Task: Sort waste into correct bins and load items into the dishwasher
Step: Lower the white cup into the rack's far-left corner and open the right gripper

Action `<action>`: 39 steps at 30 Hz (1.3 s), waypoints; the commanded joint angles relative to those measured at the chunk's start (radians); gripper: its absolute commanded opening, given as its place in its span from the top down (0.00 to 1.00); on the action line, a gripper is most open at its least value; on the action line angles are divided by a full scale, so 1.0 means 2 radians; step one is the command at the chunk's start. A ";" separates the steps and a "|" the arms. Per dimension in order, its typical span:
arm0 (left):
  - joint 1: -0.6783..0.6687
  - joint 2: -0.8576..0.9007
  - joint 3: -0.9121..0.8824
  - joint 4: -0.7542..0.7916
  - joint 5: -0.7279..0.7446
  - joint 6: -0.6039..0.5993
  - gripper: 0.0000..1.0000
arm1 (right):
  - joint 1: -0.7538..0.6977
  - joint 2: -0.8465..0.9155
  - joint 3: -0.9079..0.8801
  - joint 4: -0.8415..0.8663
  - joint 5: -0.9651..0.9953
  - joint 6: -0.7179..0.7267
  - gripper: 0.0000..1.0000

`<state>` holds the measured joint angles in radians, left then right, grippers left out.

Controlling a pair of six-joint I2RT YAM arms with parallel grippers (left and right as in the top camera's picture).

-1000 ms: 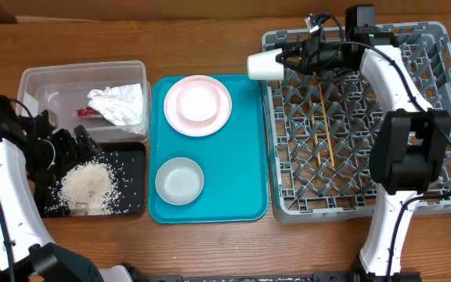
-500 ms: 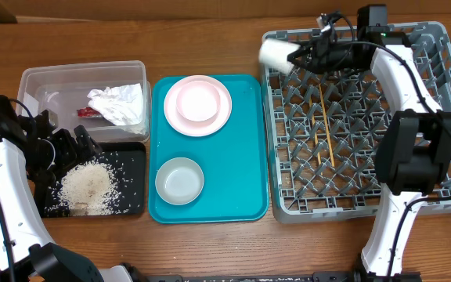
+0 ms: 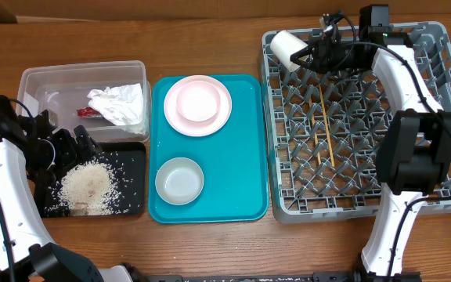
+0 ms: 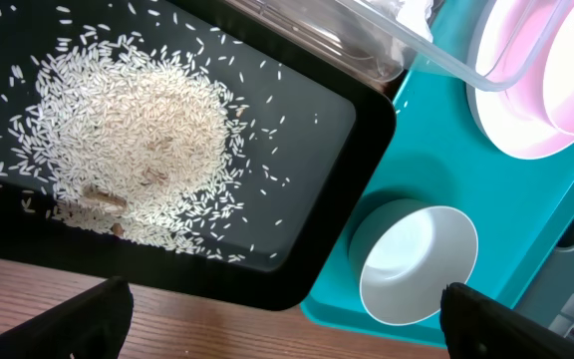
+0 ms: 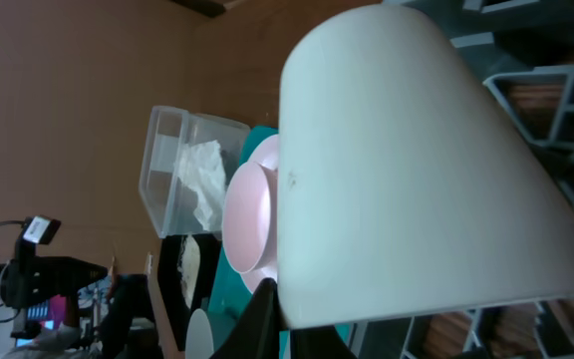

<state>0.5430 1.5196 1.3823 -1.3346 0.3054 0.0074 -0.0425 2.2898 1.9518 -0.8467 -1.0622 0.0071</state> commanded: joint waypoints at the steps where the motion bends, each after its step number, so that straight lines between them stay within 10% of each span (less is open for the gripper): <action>1: -0.004 -0.002 0.010 0.002 -0.001 0.008 0.00 | 0.003 0.014 -0.008 0.003 -0.033 -0.024 0.96; 39: -0.004 -0.002 0.010 0.002 -0.001 0.008 0.00 | -0.001 0.014 -0.079 0.056 -0.137 -0.112 0.95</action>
<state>0.5430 1.5196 1.3823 -1.3346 0.3054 0.0078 -0.0334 2.3051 1.8099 -0.7200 -1.3510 -0.2108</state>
